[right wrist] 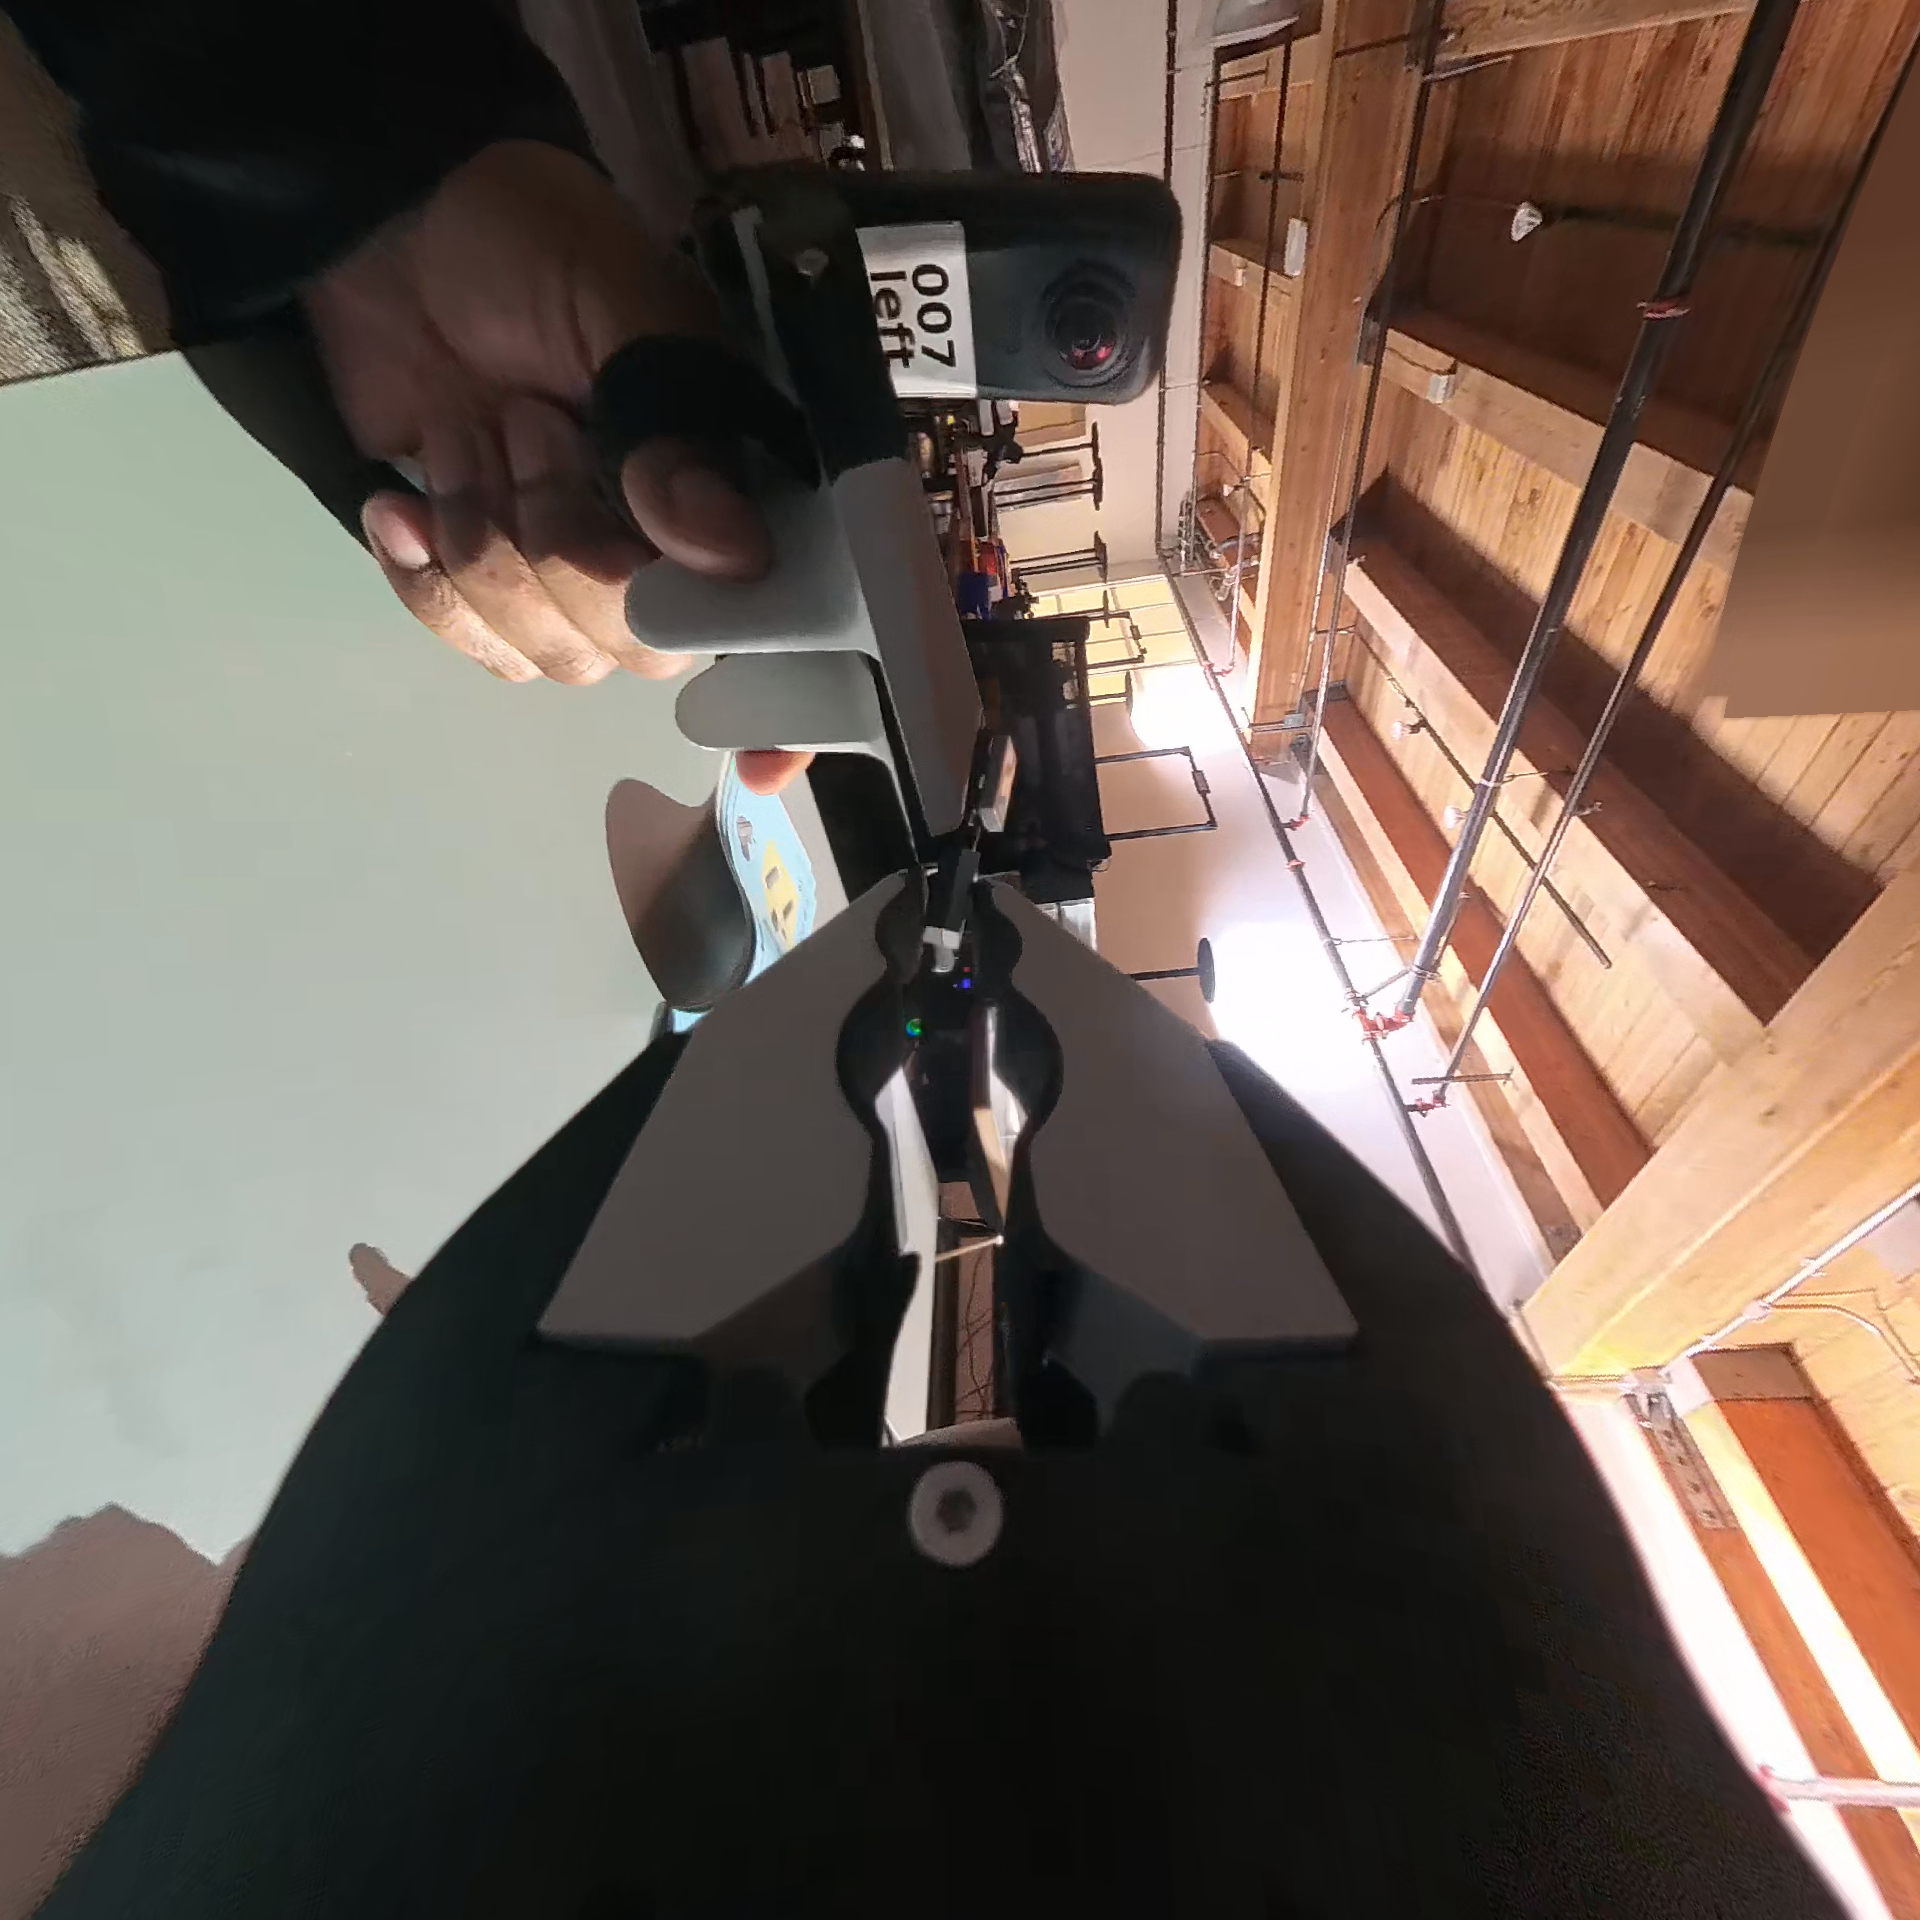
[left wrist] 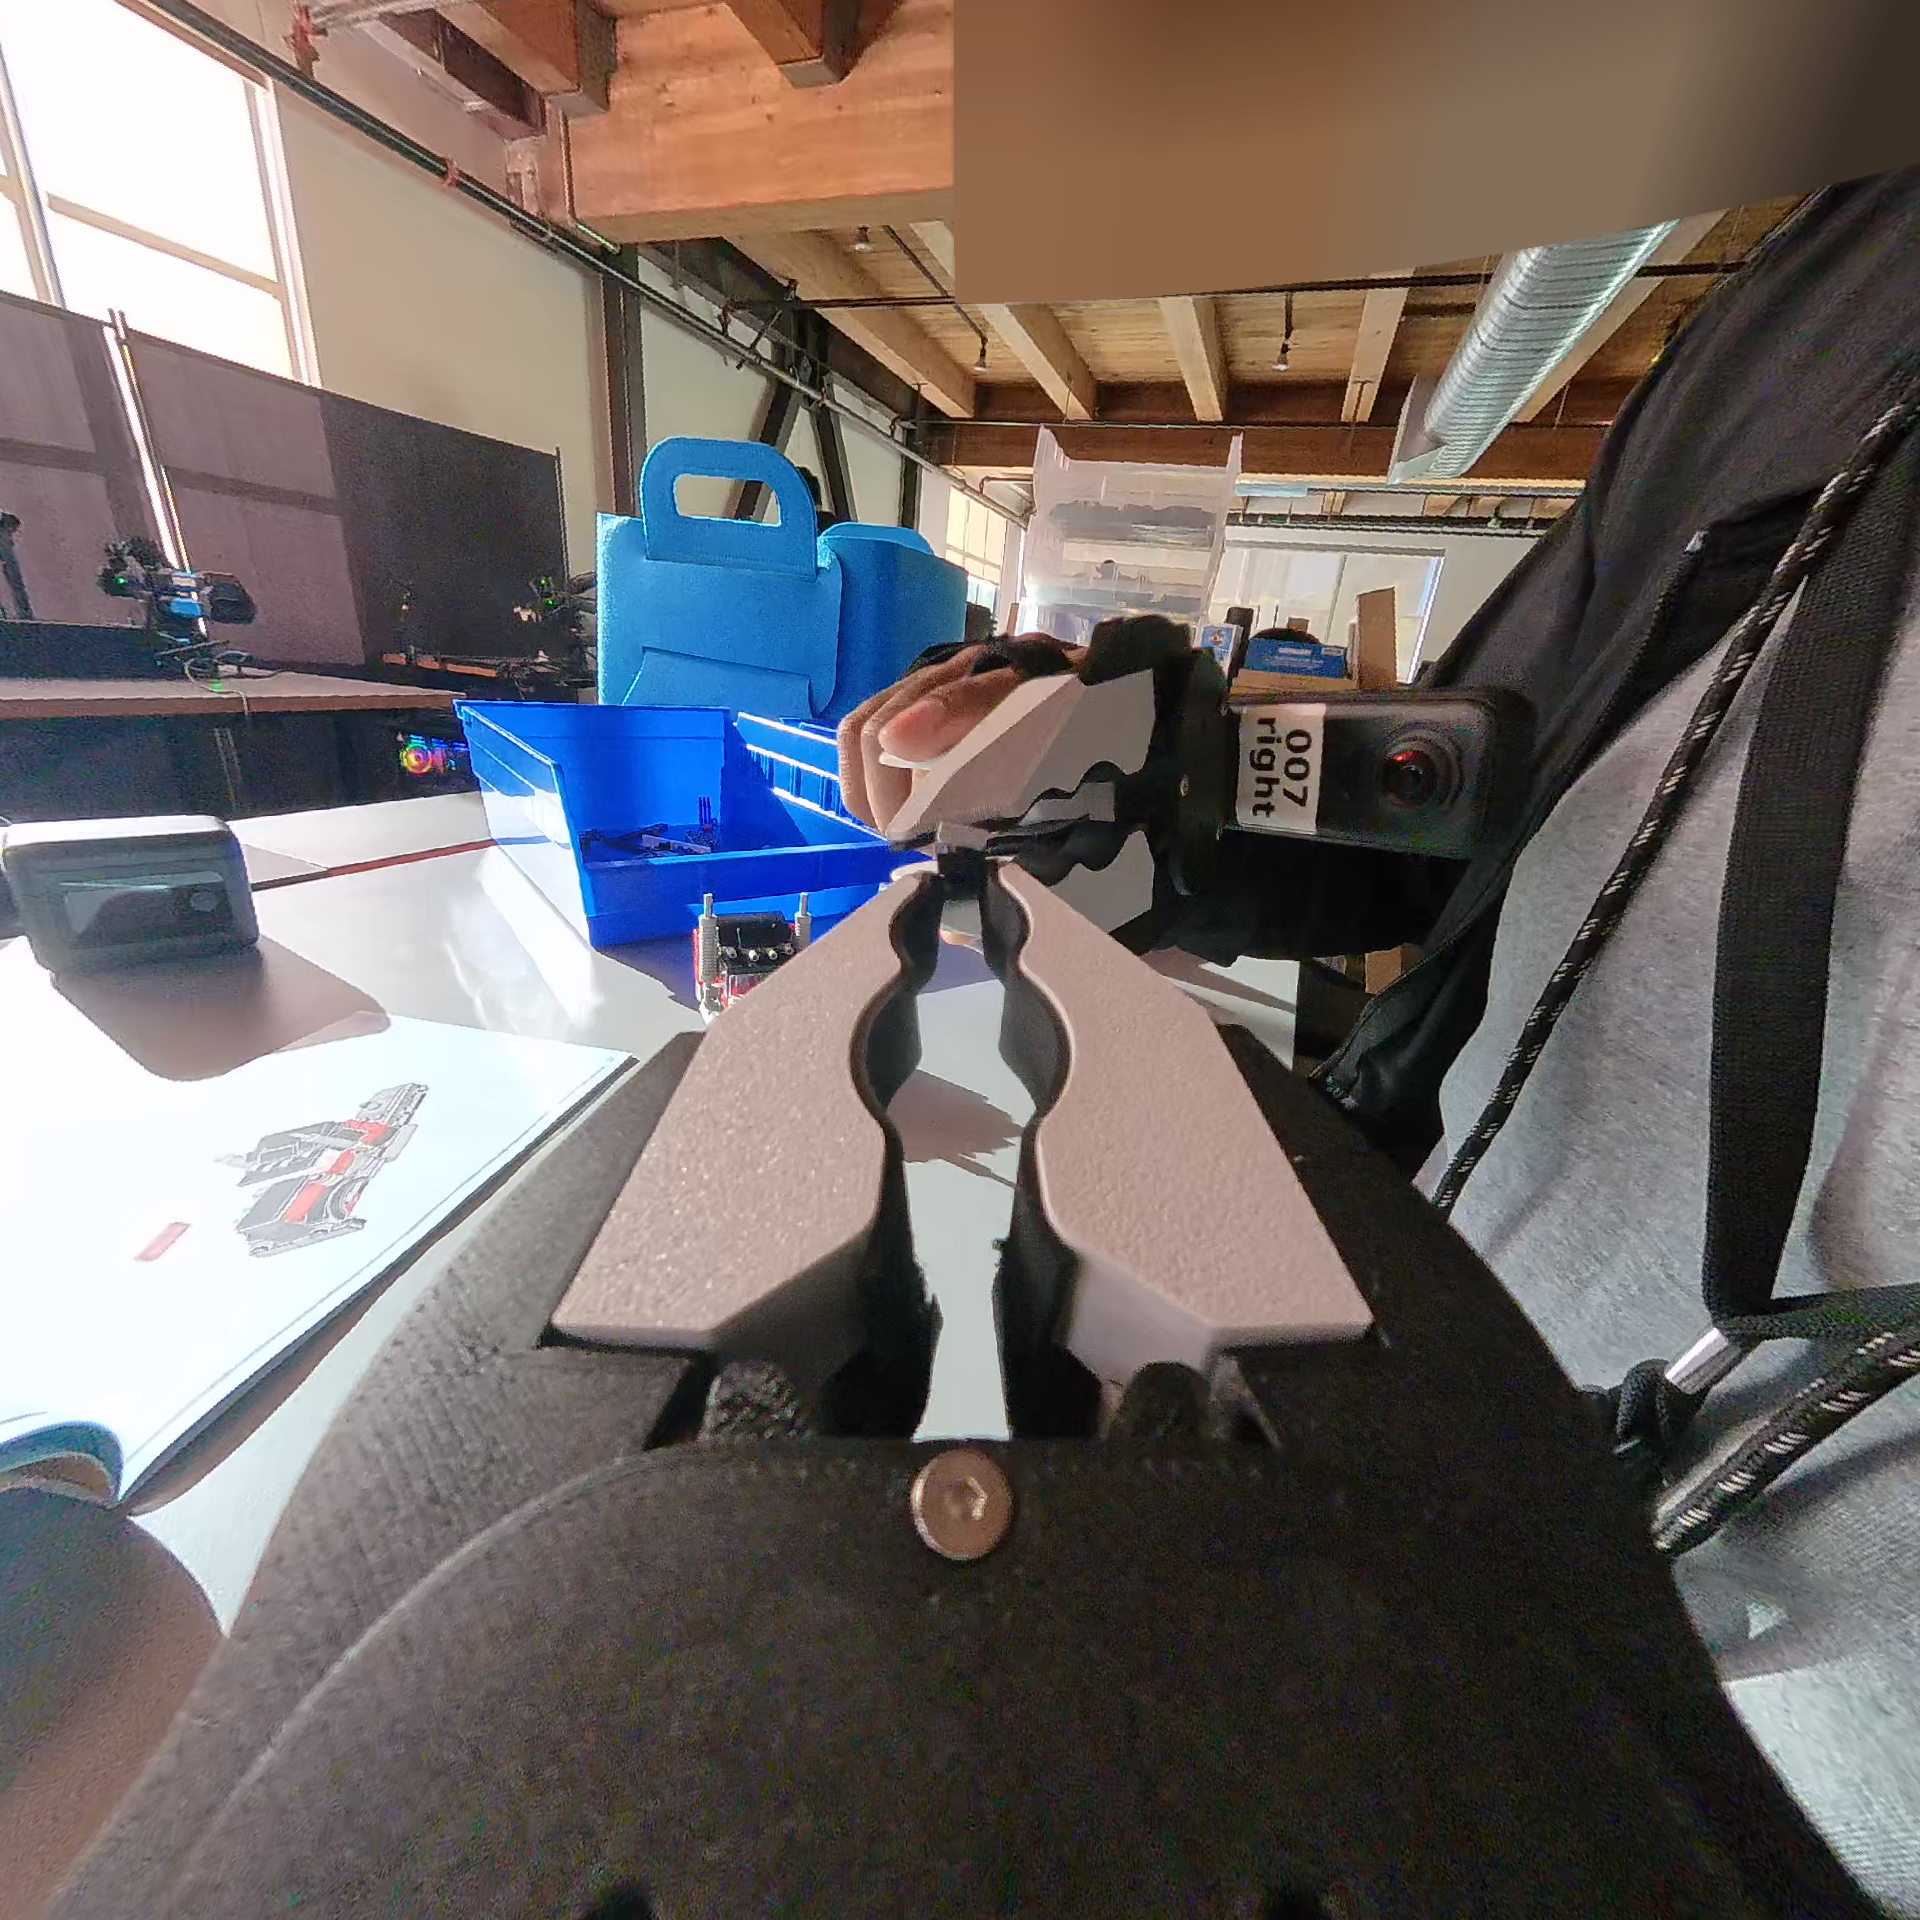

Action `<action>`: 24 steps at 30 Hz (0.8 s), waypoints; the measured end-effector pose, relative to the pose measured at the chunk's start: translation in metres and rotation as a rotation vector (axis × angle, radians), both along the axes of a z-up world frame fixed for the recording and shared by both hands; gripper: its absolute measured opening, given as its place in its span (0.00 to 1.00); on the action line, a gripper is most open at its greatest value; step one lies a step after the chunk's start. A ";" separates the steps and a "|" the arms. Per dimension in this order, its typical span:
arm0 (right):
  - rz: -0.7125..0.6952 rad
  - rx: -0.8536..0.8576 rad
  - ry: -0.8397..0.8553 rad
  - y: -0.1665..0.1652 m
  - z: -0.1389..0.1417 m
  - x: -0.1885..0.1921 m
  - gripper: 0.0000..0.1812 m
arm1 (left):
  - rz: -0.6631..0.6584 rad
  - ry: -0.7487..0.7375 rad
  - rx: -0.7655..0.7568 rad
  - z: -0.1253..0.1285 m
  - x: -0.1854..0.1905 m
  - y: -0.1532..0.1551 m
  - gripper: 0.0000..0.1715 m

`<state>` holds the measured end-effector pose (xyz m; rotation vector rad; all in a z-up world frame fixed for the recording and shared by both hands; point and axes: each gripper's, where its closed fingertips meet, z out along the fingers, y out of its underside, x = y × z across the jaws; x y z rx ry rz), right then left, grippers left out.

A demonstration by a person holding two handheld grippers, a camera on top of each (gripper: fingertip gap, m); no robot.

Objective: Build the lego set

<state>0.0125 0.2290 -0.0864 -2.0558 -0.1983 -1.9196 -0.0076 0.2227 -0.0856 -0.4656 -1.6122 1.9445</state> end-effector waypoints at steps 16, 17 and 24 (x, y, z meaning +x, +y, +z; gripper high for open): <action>-0.041 -0.024 -0.029 -0.018 0.000 -0.004 0.04 | -0.047 0.194 0.211 -0.003 0.003 -0.014 0.22; -0.043 -0.017 -0.025 -0.020 -0.001 -0.004 0.04 | -0.052 0.246 0.249 -0.004 0.005 -0.017 0.23; -0.172 0.057 0.026 -0.055 -0.030 -0.003 0.04 | 0.573 0.520 0.191 -0.016 0.095 -0.038 0.22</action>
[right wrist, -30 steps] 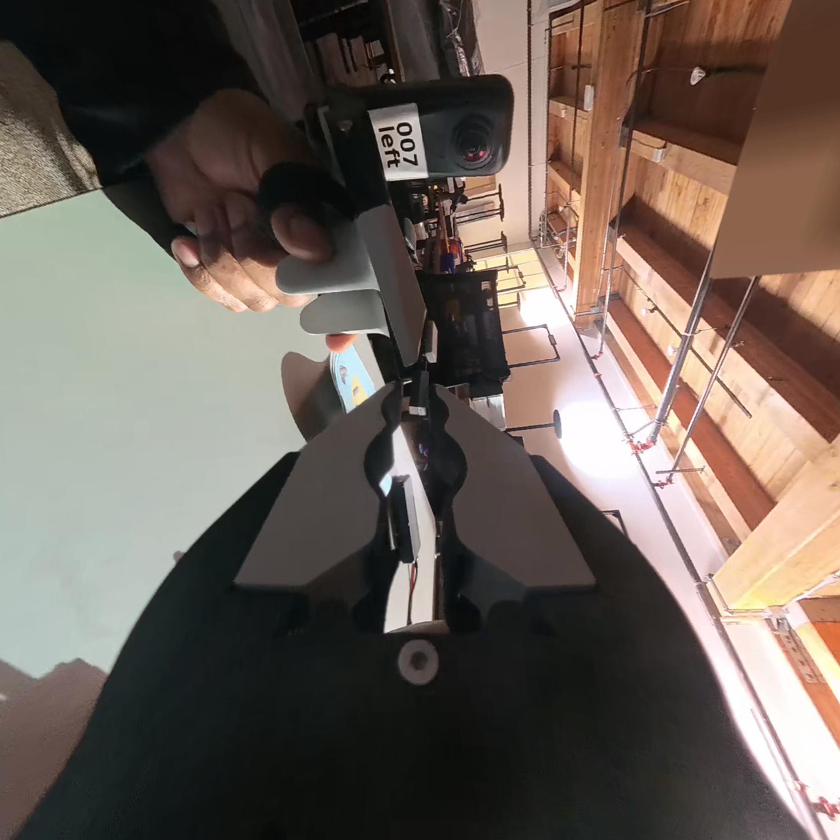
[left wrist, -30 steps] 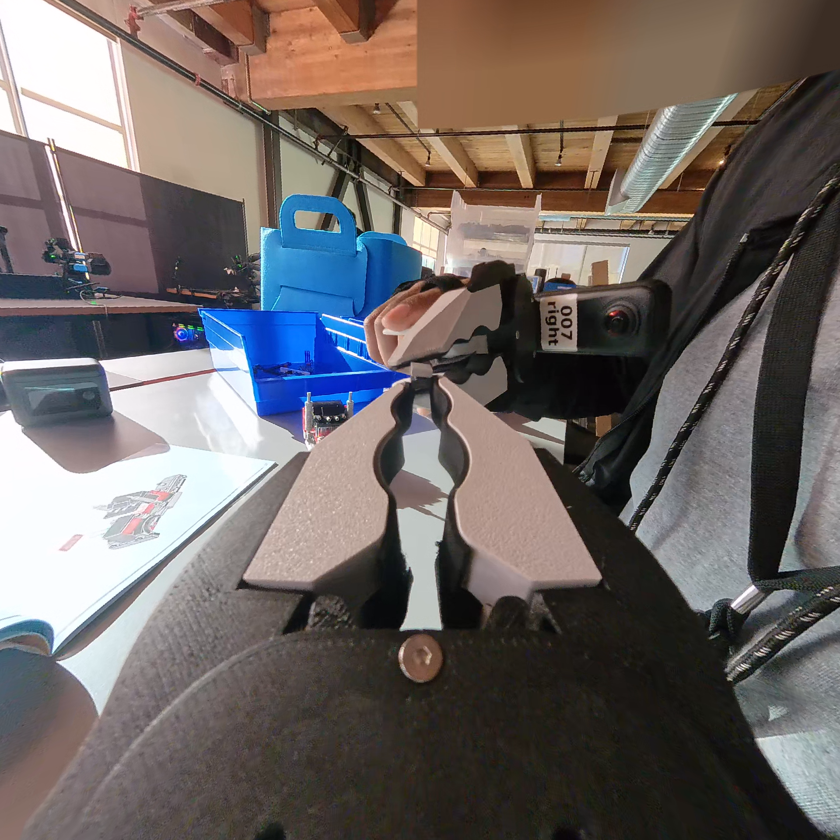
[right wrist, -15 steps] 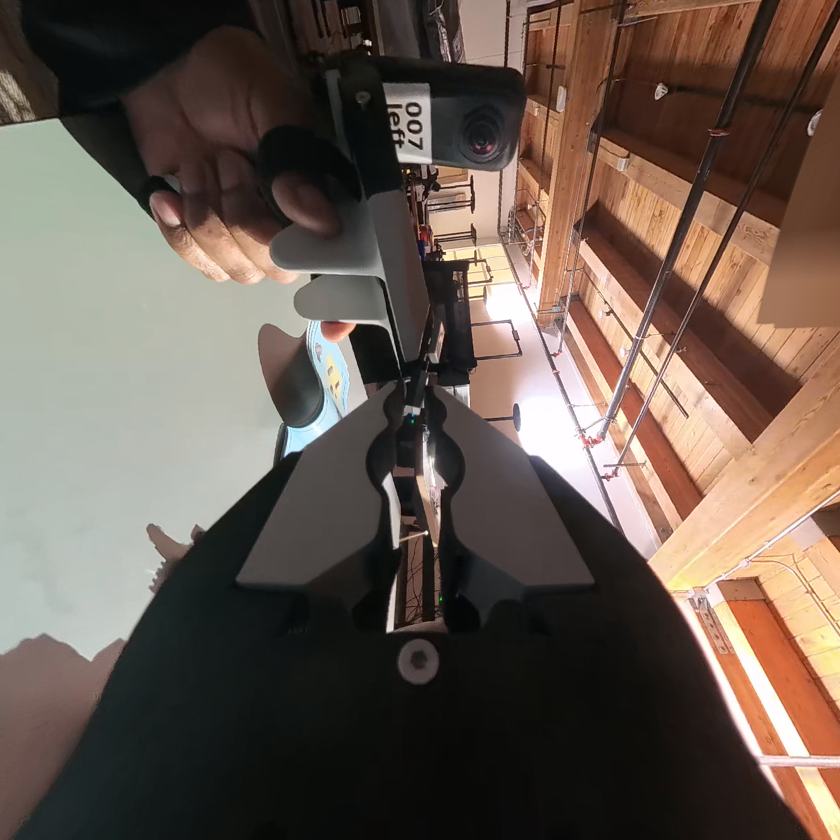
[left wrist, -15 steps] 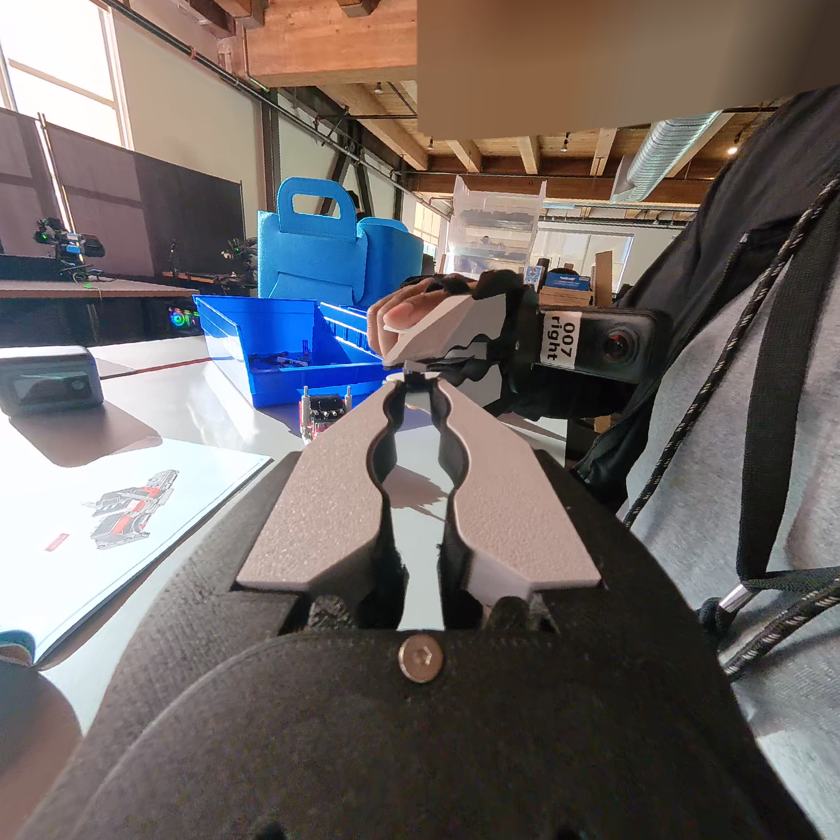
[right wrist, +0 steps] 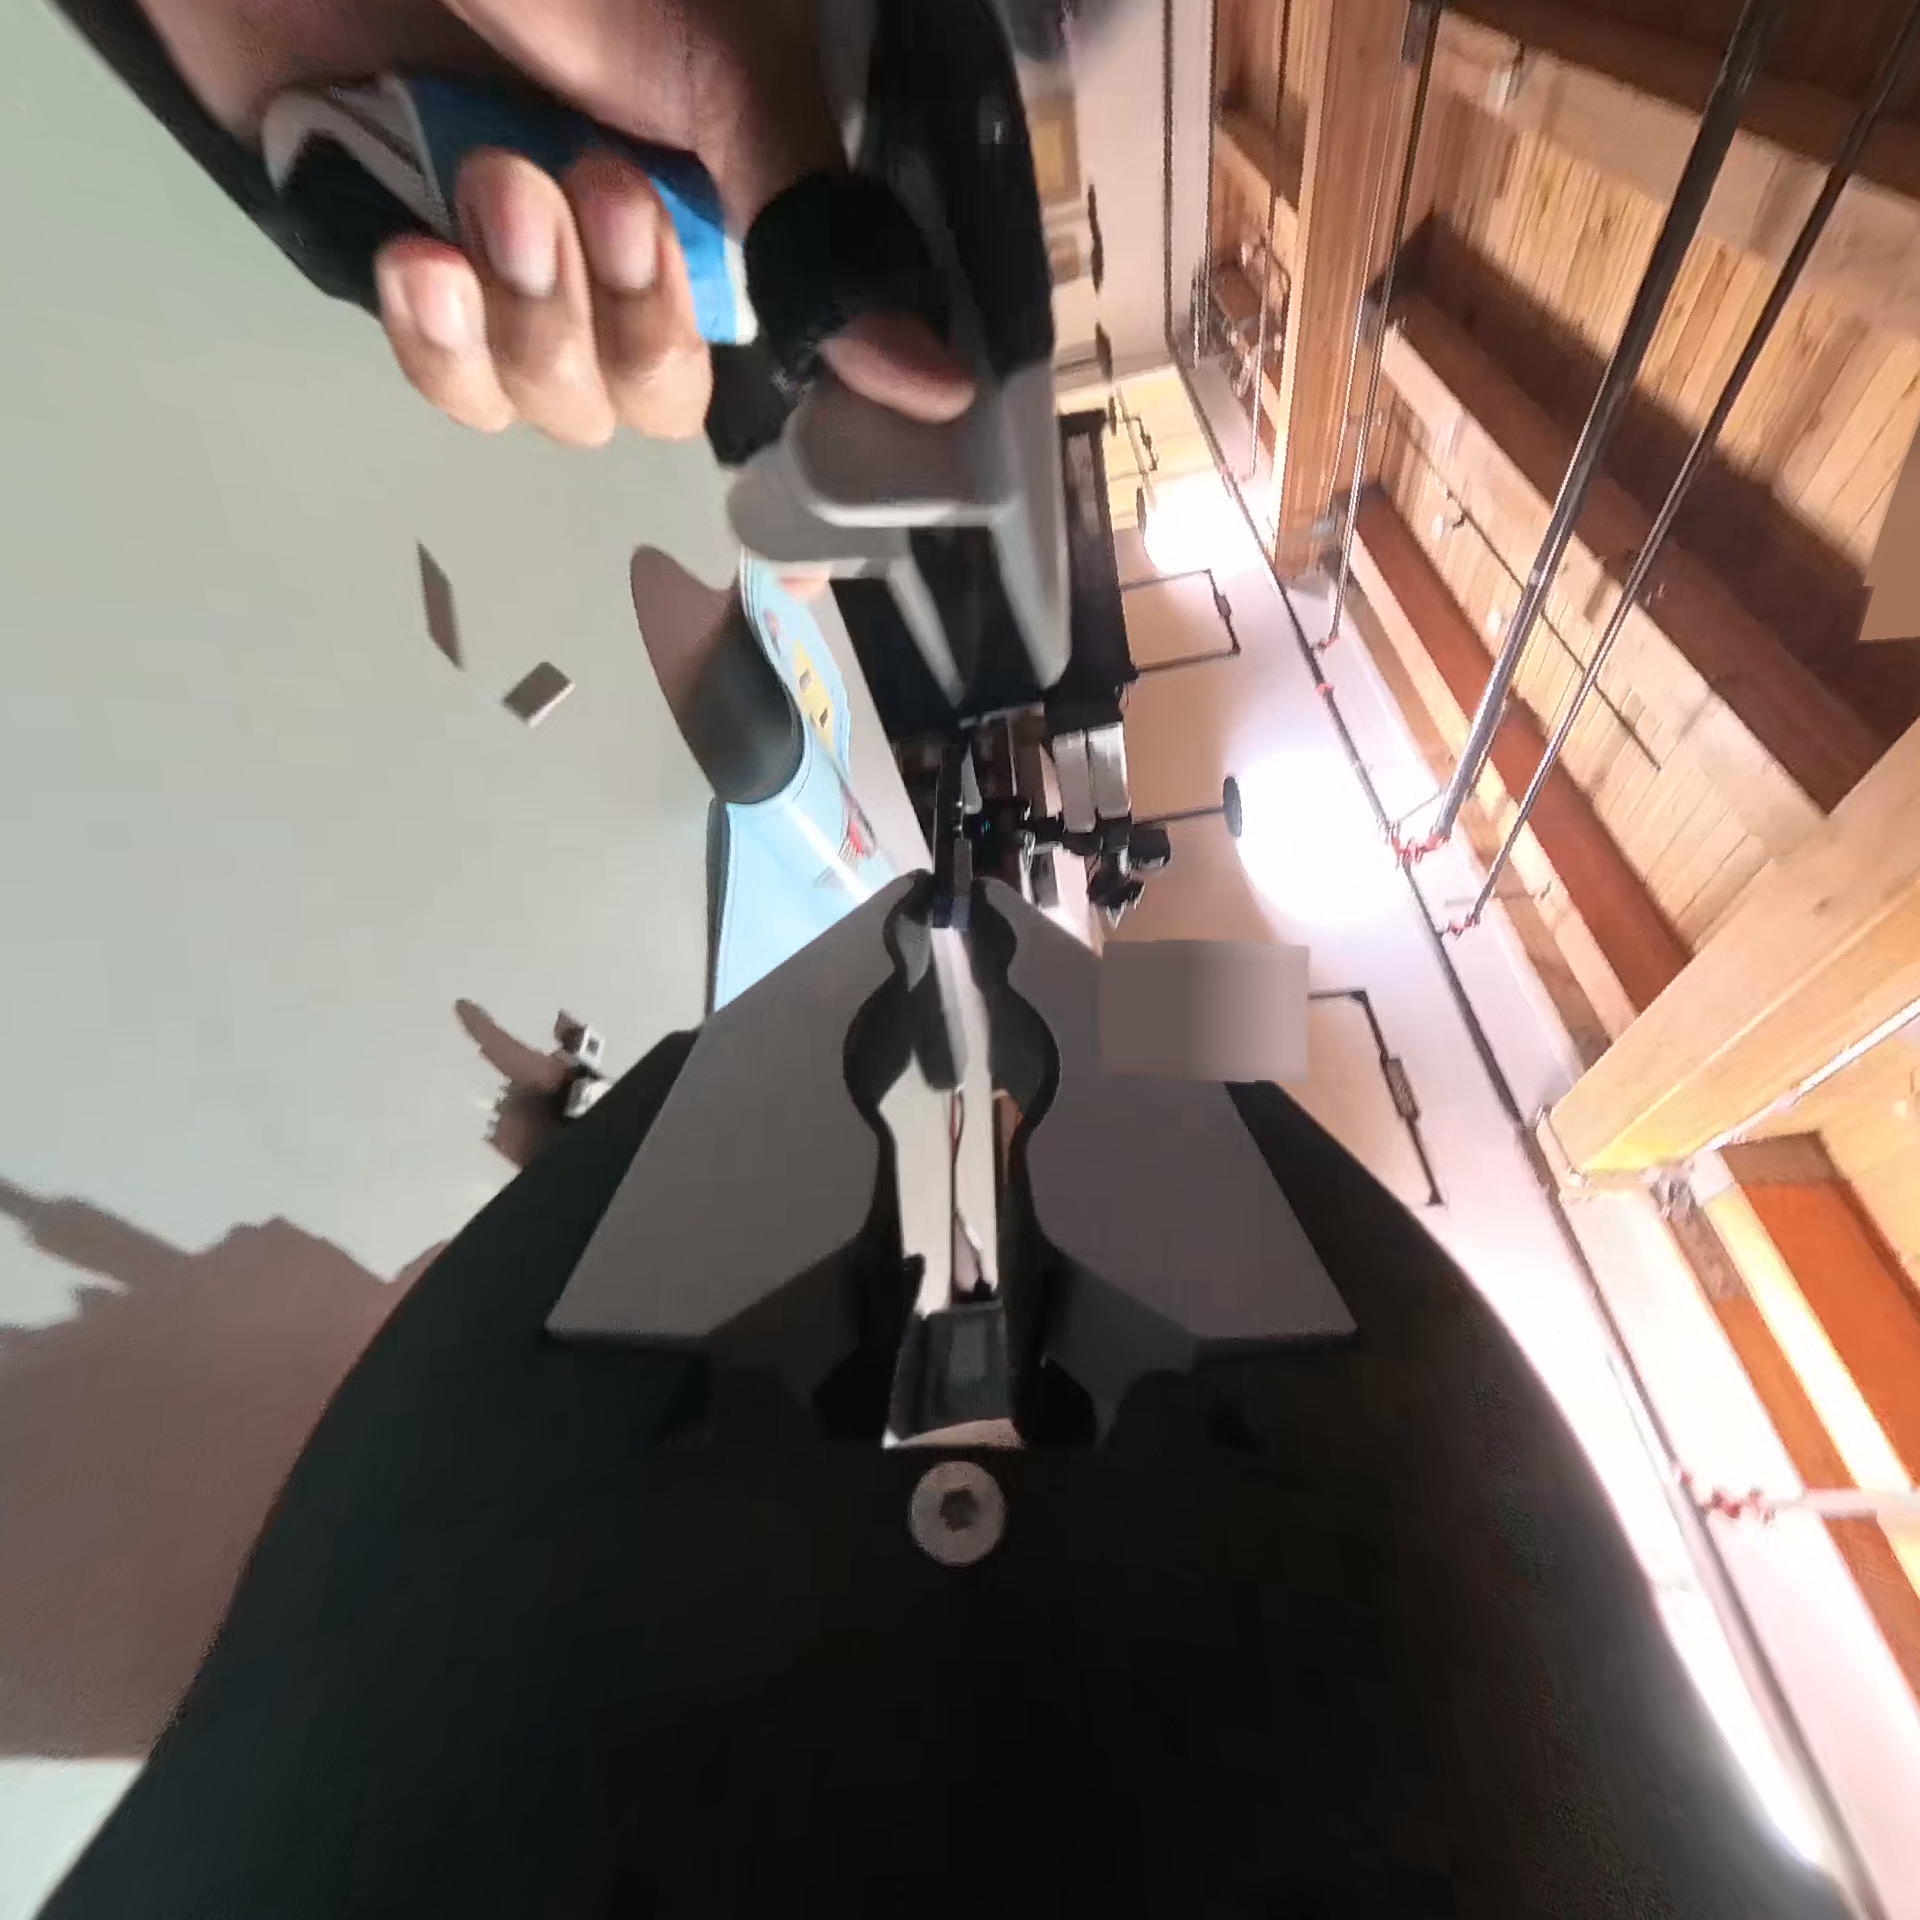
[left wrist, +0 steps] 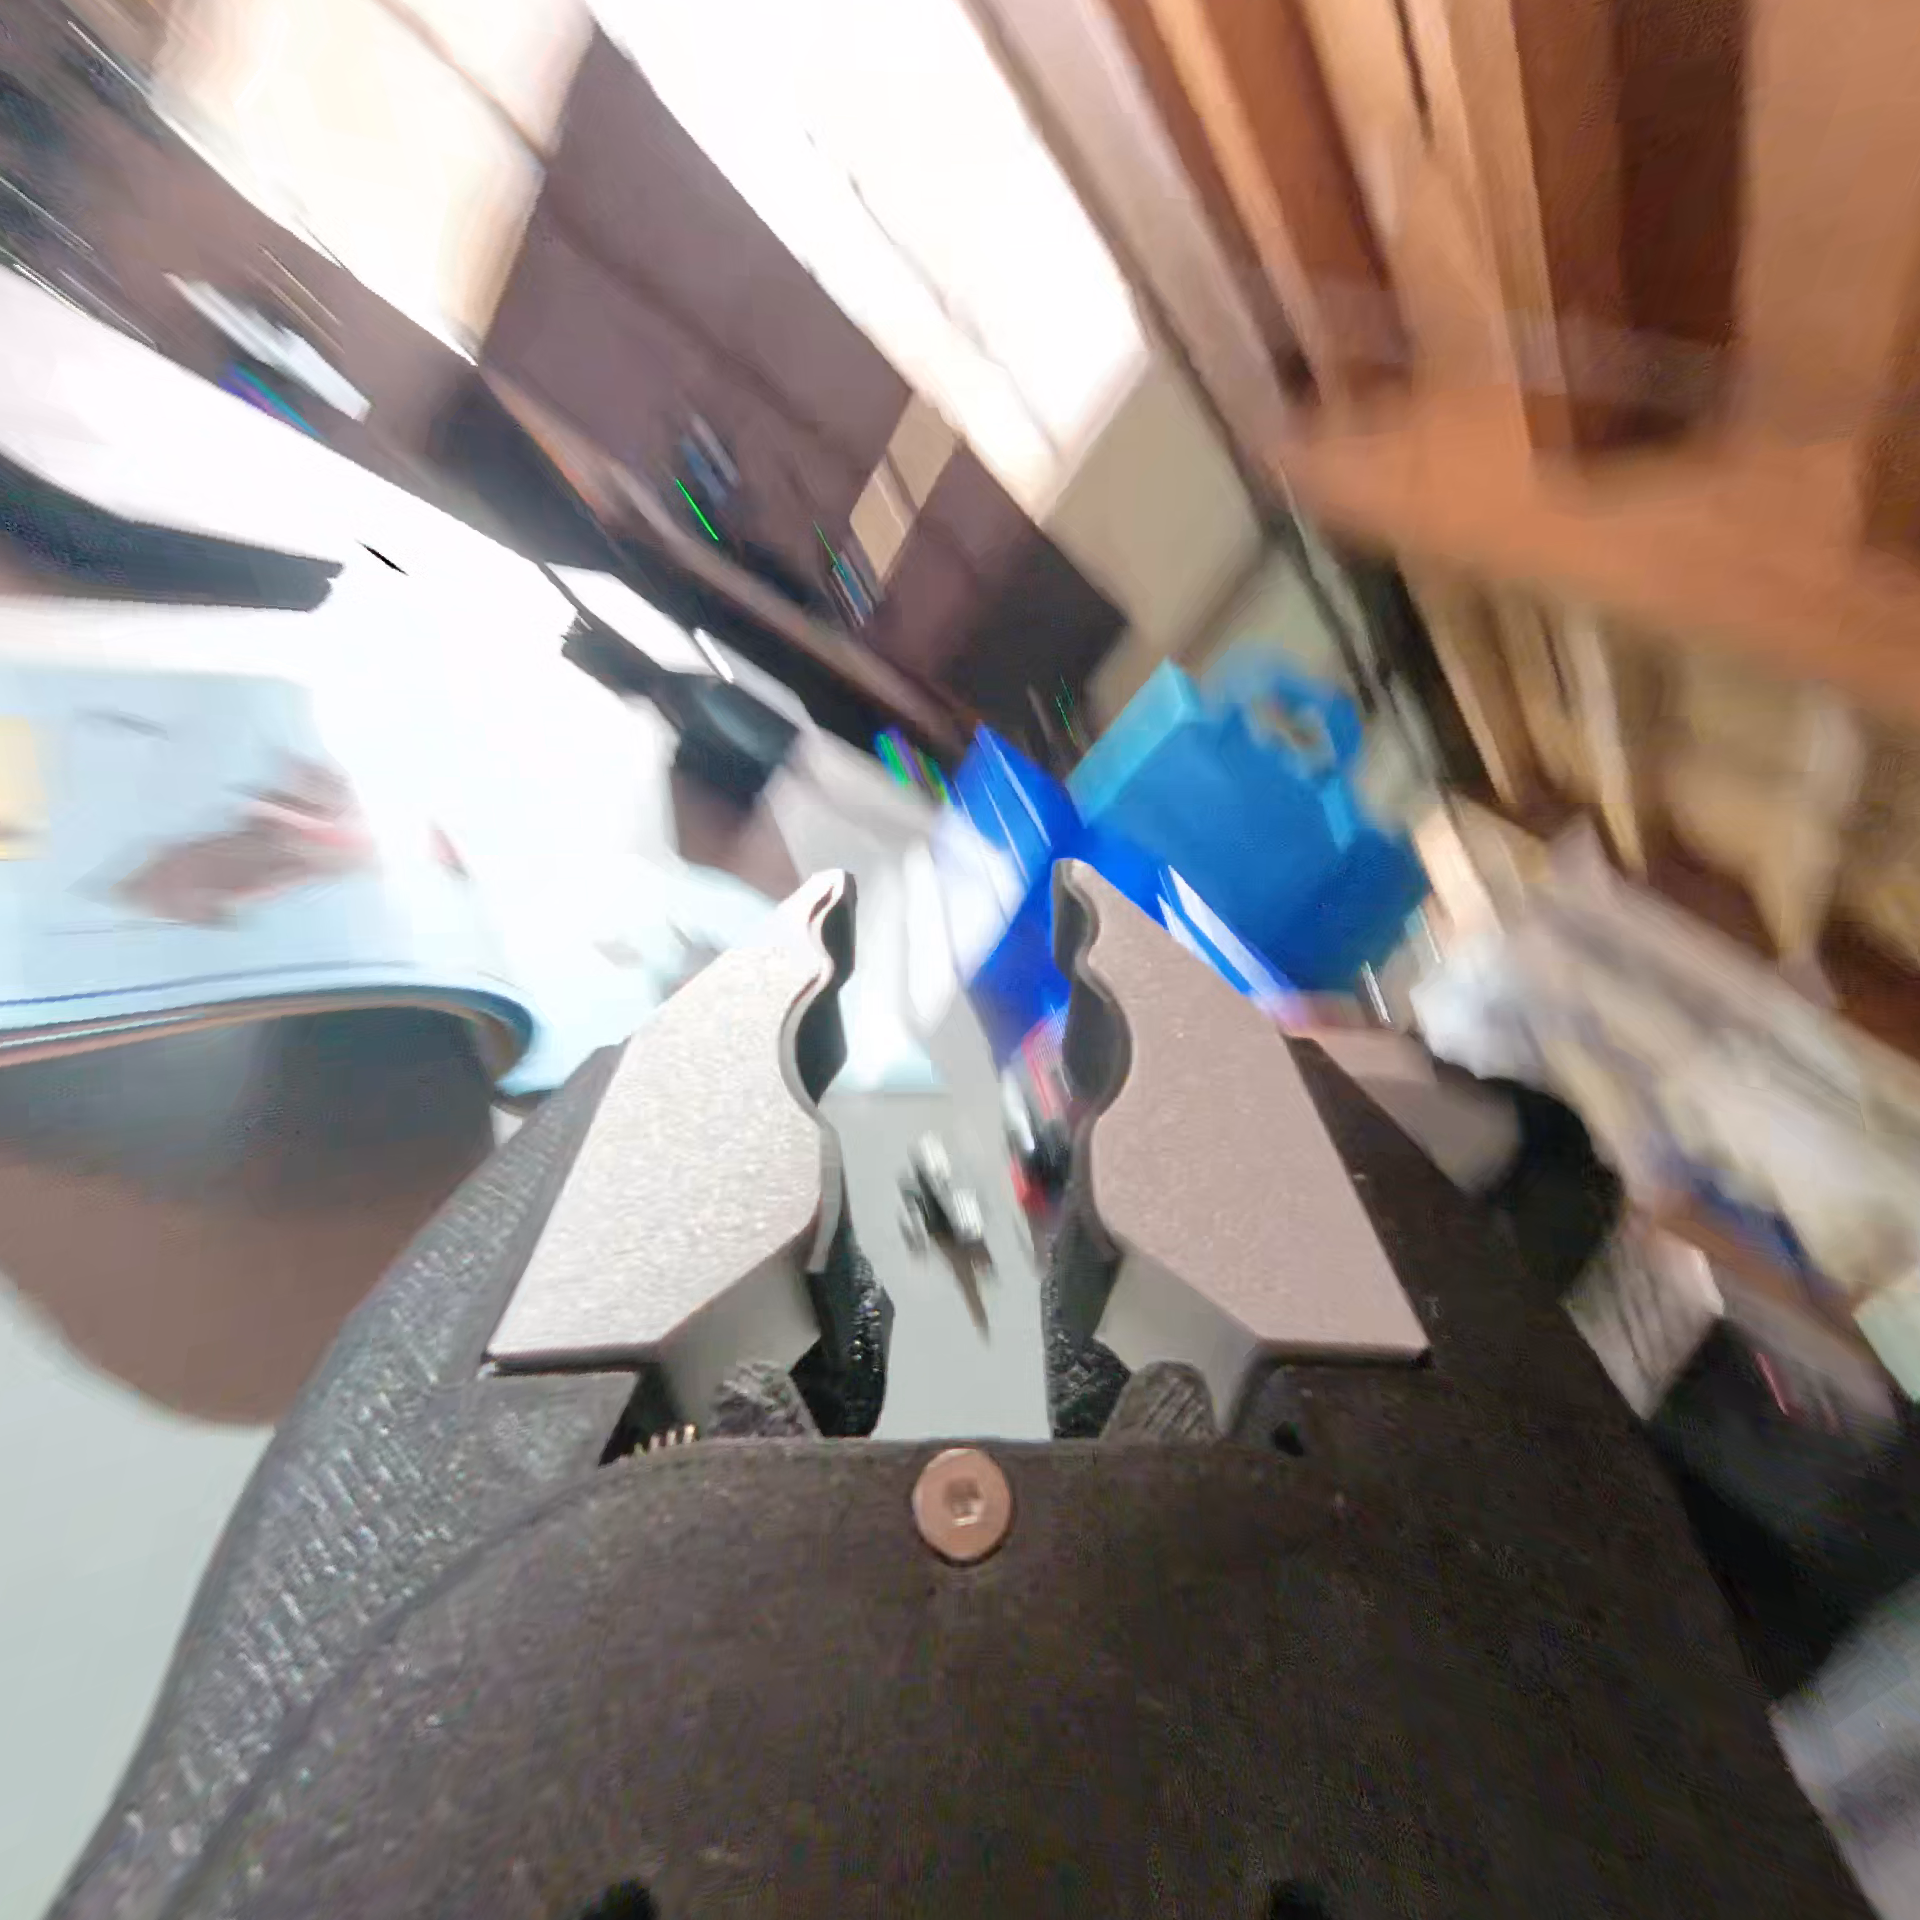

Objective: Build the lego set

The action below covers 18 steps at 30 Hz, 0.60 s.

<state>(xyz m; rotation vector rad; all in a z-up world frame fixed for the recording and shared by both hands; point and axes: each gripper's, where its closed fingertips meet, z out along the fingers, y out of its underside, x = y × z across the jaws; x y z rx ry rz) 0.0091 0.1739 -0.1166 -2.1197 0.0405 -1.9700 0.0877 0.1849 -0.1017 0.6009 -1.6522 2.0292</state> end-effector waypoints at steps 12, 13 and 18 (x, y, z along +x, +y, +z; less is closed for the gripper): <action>-0.224 0.230 0.100 -0.051 -0.038 -0.010 0.04 | -0.047 0.097 0.152 -0.023 0.015 -0.035 0.19; -0.222 0.238 0.108 -0.052 -0.041 -0.010 0.04 | -0.107 0.075 0.194 -0.028 0.009 -0.034 0.19; -0.195 0.231 0.154 -0.050 -0.053 -0.014 0.04 | -0.319 -0.145 0.567 -0.073 -0.021 -0.002 0.21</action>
